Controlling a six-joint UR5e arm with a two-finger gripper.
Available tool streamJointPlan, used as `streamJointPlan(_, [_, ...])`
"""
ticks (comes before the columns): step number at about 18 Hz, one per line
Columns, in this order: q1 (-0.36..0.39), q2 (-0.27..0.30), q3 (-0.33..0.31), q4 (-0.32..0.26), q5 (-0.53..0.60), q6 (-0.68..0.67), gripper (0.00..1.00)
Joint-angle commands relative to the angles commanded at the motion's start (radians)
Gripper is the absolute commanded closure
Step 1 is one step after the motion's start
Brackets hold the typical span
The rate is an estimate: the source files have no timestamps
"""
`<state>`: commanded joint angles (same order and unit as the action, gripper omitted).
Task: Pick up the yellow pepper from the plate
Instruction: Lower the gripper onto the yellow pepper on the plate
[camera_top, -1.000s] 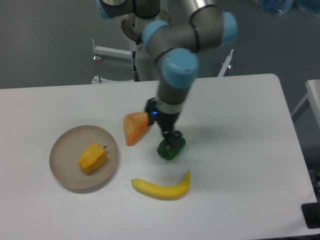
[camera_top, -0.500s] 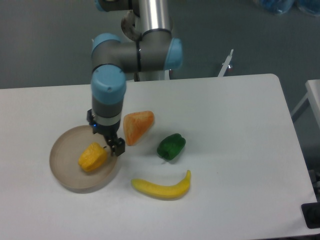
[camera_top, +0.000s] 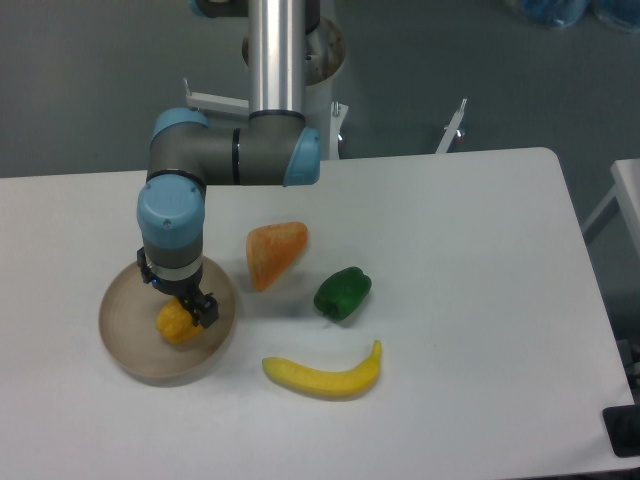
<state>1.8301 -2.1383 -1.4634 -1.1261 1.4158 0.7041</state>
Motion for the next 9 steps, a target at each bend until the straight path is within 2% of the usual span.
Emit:
streamJointPlan(1, [0.000, -0.005, 0.000, 0.009, 0.006, 0.002, 0.04])
streamJointPlan(4, [-0.012, -0.005, 0.005, 0.003, 0.051, 0.003, 0.78])
streamJointPlan(5, [-0.012, -0.002, 0.009, 0.003, 0.049, 0.002, 0.93])
streamJointPlan(6, [-0.012, 0.003, 0.014, 0.003, 0.048, 0.002, 1.00])
streamJointPlan(9, [-0.008, 0.038, 0.025, 0.002, 0.048, 0.018, 1.00])
